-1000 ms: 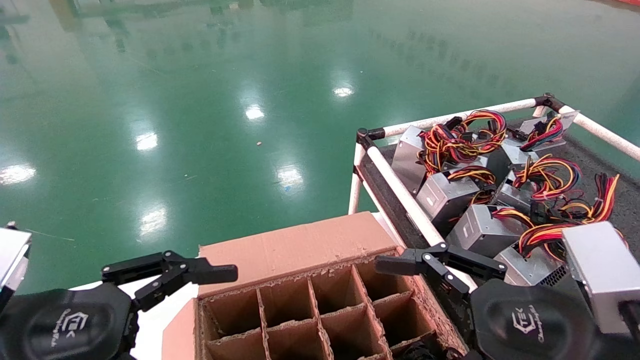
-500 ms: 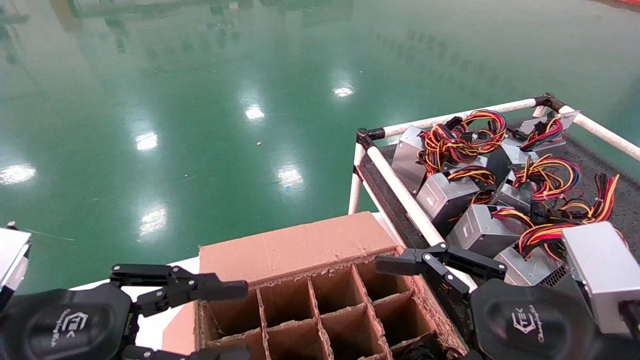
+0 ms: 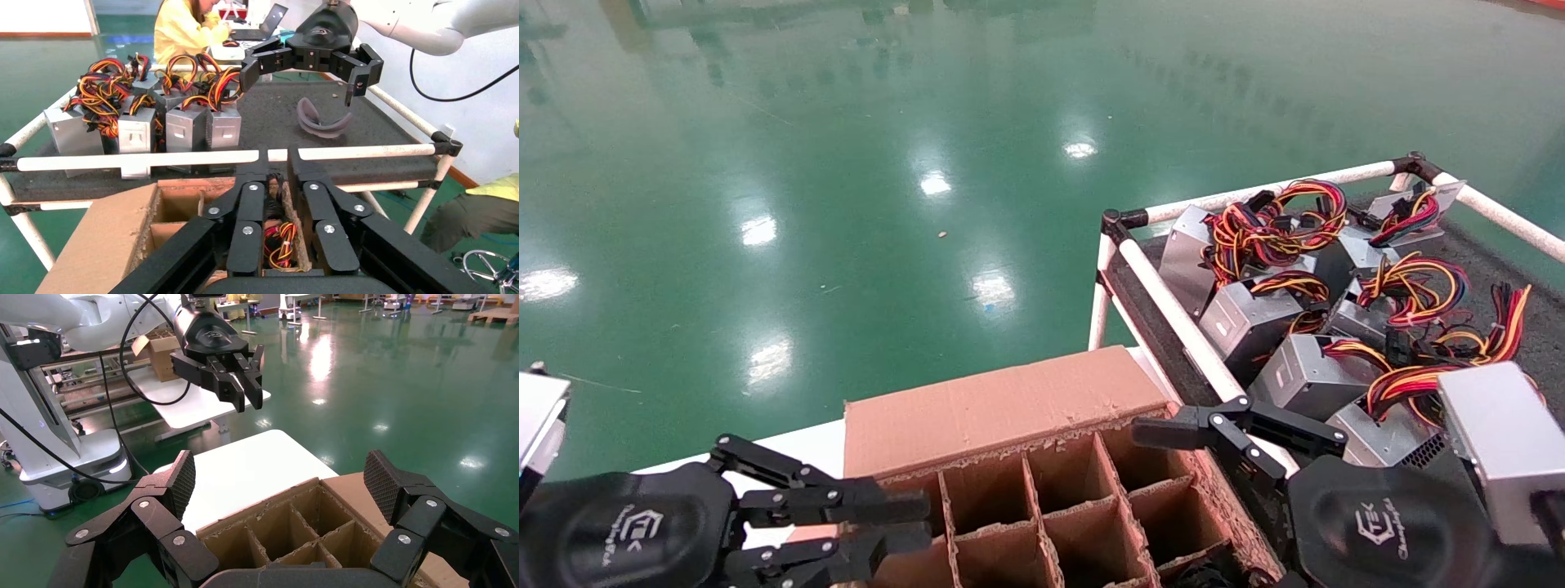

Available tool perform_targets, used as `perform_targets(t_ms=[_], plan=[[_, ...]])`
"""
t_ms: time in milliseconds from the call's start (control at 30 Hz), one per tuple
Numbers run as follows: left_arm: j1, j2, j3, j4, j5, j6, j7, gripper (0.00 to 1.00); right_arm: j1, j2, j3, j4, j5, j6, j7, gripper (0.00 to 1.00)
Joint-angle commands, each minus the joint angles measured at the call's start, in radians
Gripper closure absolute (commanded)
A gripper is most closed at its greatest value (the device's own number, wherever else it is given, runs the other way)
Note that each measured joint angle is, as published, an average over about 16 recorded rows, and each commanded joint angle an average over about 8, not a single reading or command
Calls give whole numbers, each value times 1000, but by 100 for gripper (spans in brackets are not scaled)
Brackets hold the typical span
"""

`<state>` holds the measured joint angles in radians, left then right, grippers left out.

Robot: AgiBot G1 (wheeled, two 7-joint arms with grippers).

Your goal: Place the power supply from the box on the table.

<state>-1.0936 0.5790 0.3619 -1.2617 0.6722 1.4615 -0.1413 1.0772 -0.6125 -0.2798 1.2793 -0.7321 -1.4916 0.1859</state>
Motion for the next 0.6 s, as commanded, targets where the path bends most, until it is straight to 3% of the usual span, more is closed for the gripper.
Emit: perform_targets(t_ms=[33,167,200,433,467,600], plan=[[0,0,0,0,0,0,0,100,0,0,0,0,0,0,0,0],[0,0,0,0,0,0,0,100,0,0,0,0,0,0,0,0],[0,0,0,0,0,0,0,94,0,0,0,0,0,0,0,0],[0,0,0,0,0,0,0,7,-1,1,-1,-1,-3,-1,0,0],[0,0,0,0,0,0,0,1,-2,2,-2,-1,-6,-1,-1,0],[0,0,0,0,0,0,0,0,0,5,-11,-13,-27,-8,-7,0]])
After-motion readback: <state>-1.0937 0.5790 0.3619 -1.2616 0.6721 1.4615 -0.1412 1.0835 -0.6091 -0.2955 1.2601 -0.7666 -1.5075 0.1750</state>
